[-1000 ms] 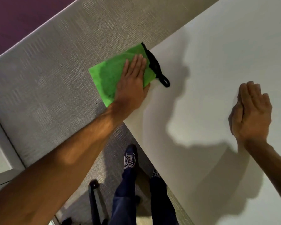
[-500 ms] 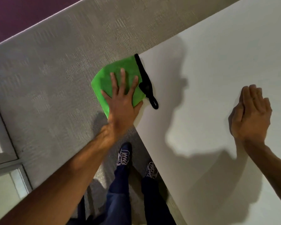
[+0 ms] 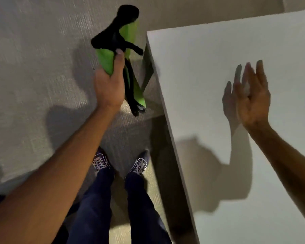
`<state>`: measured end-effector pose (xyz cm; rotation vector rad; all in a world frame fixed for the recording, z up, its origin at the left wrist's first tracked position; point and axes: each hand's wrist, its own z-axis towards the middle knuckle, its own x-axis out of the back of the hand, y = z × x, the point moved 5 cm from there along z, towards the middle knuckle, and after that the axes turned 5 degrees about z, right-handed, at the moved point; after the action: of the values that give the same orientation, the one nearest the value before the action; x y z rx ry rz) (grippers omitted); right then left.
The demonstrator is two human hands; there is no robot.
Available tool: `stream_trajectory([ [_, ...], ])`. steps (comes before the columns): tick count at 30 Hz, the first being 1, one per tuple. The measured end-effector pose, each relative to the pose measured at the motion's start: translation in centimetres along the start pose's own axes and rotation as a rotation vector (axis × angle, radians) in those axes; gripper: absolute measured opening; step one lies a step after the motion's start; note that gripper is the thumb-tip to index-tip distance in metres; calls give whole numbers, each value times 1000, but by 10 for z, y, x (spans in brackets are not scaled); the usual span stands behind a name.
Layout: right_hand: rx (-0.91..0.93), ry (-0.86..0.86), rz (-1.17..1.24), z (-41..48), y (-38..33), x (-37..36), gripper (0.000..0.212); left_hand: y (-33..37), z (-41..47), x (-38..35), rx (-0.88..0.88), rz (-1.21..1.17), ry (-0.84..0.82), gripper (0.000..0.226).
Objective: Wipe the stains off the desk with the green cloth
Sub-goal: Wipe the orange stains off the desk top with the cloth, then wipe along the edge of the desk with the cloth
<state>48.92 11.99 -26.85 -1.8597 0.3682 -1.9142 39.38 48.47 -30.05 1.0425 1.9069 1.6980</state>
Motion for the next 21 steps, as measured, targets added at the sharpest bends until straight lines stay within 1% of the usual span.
stream_trajectory([
  [1, 24, -19, 12, 16, -12, -8, 55, -10, 6, 15, 36, -58, 32, 16],
  [2, 32, -35, 21, 36, -21, -16, 55, -23, 12, 28, 75, -129, 63, 28],
  [3, 11, -60, 29, 55, -29, -25, 57, -36, 17, 41, 103, -188, 87, 42],
  [4, -29, -95, 33, 70, -35, -36, 59, -50, 21, 53, 129, -241, 111, 52],
  [6, -97, -139, -68, 90, -40, -60, 59, -84, 25, 71, 201, -331, 122, 60],
  [8, -128, -112, -254, 93, -43, -74, 59, -114, 26, 81, 268, -406, 69, 63],
  [9, -131, -98, -292, 91, -44, -77, 60, -125, 26, 84, 299, -429, 25, 62],
  [11, -138, -87, -306, 89, -45, -79, 61, -137, 23, 84, 355, -448, -52, 64],
  [13, -151, -87, -300, 90, -44, -77, 60, -140, 17, 79, 411, -443, -90, 68],
  [15, -159, -84, -295, 90, -48, -77, 59, -133, 10, 70, 433, -420, -99, 61],
  [17, -160, -74, -303, 89, -52, -78, 58, -123, 2, 60, 410, -438, -80, 36],
  [18, -154, -71, -313, 89, -54, -78, 57, -115, -2, 53, 391, -436, -96, 24],
  [19, -153, -74, -323, 89, -55, -78, 57, -108, -6, 44, 382, -423, -124, 19],
  [21, -158, -75, -329, 90, -56, -78, 57, -89, -12, 27, 395, -449, -183, 23],
])
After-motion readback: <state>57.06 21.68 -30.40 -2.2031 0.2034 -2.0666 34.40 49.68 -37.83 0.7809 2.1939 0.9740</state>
